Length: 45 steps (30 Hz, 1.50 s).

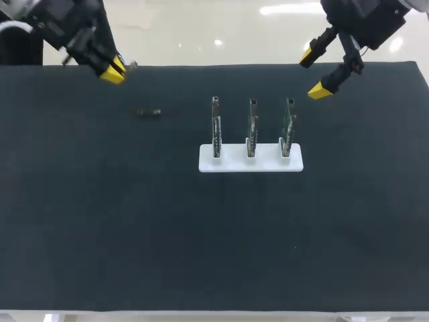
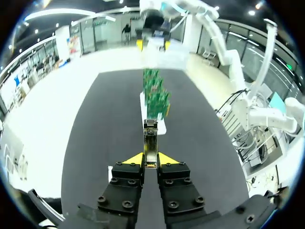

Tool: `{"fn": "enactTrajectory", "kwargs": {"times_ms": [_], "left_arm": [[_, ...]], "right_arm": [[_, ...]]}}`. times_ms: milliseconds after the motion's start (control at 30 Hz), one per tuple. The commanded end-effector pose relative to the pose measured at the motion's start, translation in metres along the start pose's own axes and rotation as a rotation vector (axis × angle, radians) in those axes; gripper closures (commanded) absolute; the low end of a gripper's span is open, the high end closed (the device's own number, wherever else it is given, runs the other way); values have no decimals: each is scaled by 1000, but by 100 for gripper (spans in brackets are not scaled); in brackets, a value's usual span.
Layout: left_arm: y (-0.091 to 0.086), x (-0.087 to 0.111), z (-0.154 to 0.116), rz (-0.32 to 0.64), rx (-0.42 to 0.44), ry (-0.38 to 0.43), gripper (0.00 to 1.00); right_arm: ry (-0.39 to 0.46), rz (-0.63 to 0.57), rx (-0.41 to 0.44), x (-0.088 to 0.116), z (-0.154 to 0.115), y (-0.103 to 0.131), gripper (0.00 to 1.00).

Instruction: Pick up the optical module with the left hand, and insert it into the network port with the right hand.

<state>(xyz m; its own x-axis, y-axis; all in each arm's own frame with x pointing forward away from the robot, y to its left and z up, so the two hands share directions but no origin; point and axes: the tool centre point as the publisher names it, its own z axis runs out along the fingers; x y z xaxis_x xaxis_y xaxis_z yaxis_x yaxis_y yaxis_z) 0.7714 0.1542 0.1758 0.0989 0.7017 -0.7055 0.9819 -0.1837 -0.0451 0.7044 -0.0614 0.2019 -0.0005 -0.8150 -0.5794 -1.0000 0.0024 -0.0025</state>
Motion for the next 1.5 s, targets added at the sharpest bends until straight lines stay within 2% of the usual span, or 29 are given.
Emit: {"fn": "enactTrajectory", "kwargs": {"times_ms": [33, 233, 500, 1500], "left_arm": [[8, 3, -21, 43, 76, -180, 100], [9, -4, -48, 122, 125, -350, 100], [11, -7, -72, 210, 183, -482, 100], [11, -7, -72, 210, 183, -482, 100]], "right_arm": [[0, 0, 1, 0, 0, 1, 0], [0, 0, 1, 0, 0, 1, 0], [0, 0, 1, 0, 0, 1, 0], [0, 0, 1, 0, 0, 1, 0]]}}
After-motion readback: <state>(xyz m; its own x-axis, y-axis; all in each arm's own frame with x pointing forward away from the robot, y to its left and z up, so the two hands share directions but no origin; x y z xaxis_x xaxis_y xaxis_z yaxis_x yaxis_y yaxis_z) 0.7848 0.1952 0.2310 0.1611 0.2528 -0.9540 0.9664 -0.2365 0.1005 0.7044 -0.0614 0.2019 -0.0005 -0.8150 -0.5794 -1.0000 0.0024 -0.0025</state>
